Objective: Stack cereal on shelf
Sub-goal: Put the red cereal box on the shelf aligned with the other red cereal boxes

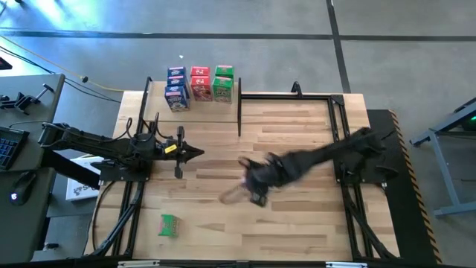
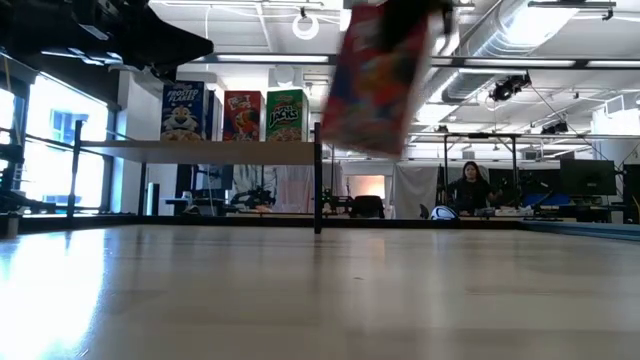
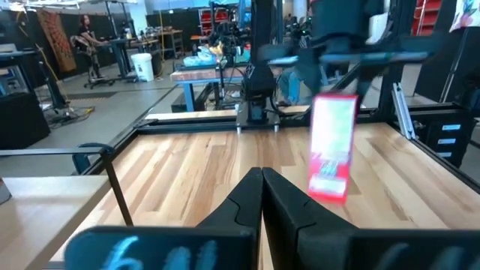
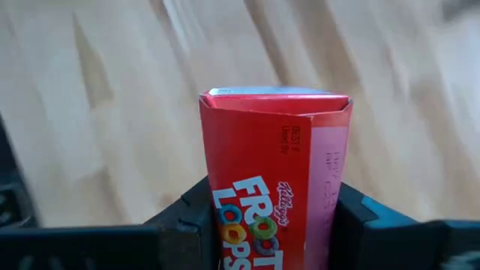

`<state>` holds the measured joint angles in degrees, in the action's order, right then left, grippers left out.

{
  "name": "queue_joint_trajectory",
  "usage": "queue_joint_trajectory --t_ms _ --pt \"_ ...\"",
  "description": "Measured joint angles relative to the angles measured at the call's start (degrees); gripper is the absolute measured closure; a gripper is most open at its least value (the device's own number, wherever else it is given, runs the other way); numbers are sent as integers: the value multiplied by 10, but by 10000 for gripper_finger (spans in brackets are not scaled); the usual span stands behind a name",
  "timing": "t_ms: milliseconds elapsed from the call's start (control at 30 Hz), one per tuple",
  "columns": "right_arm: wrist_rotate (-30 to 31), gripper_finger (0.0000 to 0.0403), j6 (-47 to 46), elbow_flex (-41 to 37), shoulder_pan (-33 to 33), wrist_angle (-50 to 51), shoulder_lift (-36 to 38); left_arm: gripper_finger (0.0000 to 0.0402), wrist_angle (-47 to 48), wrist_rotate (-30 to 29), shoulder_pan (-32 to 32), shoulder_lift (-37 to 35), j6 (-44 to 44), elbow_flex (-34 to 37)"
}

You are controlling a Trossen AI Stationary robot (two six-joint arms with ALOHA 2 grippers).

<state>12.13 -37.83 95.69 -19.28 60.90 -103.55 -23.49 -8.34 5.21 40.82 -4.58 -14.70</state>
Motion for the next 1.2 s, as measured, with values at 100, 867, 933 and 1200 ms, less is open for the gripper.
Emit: queue_joint_trajectory --t_ms 100,867,933,1200 --pt "-28 261 136 20 64 -57 -36 401 8 0 0 0 0 0" --pt "-61 193 410 122 157 -212 -214 390 75 -19 1 0 60 0" --pt "-44 168 410 122 153 -222 -212 380 79 -19 1 0 63 0" --pt "14 174 407 205 116 -69 -206 367 86 8 1 1 68 -8"
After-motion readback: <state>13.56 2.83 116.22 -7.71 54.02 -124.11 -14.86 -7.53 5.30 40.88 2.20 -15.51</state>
